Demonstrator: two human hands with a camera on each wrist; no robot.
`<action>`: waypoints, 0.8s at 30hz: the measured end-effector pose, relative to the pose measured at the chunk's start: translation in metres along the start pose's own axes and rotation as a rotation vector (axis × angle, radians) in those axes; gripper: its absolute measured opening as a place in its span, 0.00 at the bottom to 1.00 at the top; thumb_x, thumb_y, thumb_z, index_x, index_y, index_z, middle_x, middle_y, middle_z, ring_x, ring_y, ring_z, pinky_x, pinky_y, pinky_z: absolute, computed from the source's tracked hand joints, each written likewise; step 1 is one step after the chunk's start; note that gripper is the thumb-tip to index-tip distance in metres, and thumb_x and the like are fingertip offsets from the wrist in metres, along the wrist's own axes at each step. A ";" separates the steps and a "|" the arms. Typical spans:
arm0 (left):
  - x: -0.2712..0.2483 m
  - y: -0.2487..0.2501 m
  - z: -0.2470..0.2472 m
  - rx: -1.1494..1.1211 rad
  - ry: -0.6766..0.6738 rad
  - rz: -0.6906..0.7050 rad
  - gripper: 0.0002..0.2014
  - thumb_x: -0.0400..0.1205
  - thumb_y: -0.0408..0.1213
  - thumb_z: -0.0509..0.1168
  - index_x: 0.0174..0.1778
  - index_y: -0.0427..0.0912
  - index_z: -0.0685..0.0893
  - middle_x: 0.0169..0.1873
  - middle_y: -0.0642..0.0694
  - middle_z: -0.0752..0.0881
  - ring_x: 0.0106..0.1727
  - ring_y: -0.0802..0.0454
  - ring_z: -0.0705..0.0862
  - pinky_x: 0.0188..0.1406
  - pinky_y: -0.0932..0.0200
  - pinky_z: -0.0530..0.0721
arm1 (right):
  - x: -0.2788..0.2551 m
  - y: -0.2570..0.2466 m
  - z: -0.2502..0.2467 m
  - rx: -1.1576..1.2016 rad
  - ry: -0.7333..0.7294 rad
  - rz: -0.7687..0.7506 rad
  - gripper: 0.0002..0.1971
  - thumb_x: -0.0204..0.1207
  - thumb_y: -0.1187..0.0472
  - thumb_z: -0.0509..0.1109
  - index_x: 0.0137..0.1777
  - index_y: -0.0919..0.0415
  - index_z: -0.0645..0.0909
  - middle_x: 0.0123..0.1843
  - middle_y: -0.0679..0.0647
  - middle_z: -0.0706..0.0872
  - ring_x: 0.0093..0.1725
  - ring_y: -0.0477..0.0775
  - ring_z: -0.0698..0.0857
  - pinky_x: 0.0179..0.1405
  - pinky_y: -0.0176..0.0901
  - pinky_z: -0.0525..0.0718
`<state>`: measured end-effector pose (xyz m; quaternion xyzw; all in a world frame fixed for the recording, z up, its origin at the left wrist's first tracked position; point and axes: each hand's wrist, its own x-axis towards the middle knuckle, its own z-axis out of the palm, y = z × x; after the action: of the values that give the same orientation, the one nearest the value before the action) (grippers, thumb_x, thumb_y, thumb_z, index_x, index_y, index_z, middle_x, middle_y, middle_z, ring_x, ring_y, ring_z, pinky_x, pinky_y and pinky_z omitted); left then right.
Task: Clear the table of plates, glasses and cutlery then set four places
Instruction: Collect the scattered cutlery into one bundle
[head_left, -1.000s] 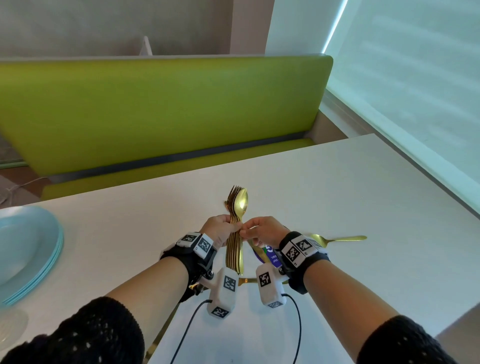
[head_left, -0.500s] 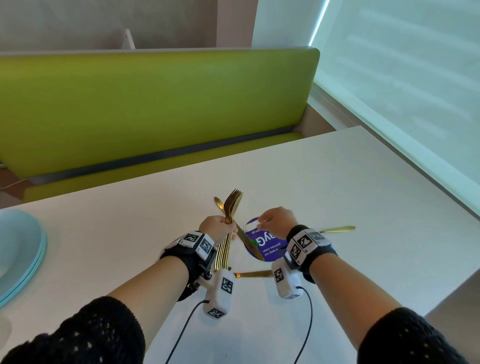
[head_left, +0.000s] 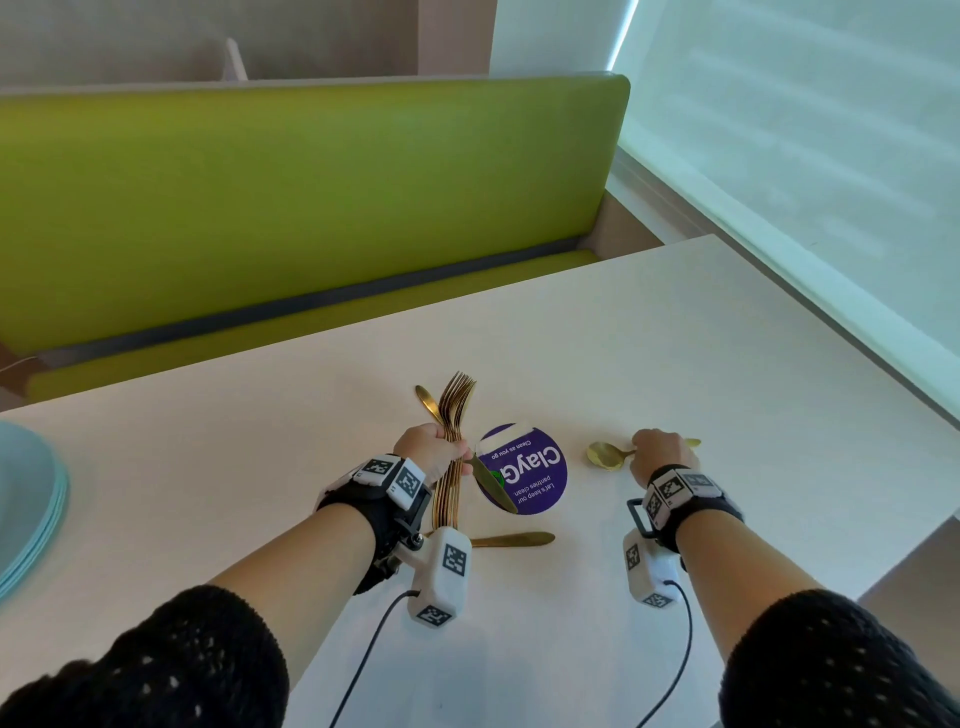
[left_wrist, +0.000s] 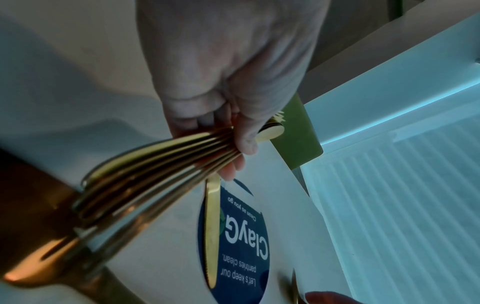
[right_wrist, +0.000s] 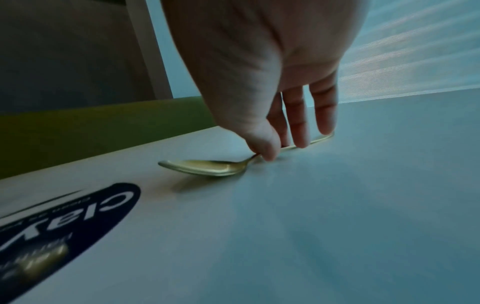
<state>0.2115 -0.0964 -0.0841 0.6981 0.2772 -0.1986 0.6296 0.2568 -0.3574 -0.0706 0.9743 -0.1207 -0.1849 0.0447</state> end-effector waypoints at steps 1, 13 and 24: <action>-0.001 0.001 0.002 0.002 -0.007 -0.001 0.01 0.80 0.32 0.66 0.44 0.39 0.82 0.37 0.47 0.88 0.33 0.54 0.87 0.27 0.64 0.83 | 0.000 -0.001 0.002 -0.019 0.009 -0.007 0.15 0.78 0.69 0.57 0.58 0.60 0.82 0.58 0.58 0.85 0.58 0.59 0.84 0.51 0.46 0.82; -0.016 0.003 0.005 0.000 -0.071 -0.041 0.01 0.82 0.32 0.65 0.45 0.39 0.81 0.37 0.46 0.88 0.34 0.53 0.87 0.33 0.62 0.86 | -0.021 -0.030 0.003 -0.045 0.068 -0.182 0.13 0.81 0.65 0.58 0.59 0.61 0.82 0.56 0.58 0.86 0.57 0.59 0.85 0.52 0.47 0.84; -0.056 -0.010 -0.019 -0.054 -0.067 0.037 0.04 0.82 0.33 0.65 0.41 0.43 0.81 0.42 0.45 0.88 0.41 0.49 0.88 0.52 0.50 0.85 | -0.086 -0.080 -0.029 0.821 -0.018 -0.268 0.08 0.77 0.58 0.69 0.36 0.57 0.83 0.33 0.49 0.85 0.39 0.50 0.82 0.38 0.37 0.80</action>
<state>0.1605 -0.0844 -0.0544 0.6789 0.2483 -0.2024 0.6606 0.2073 -0.2571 -0.0237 0.9167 -0.0569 -0.1341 -0.3721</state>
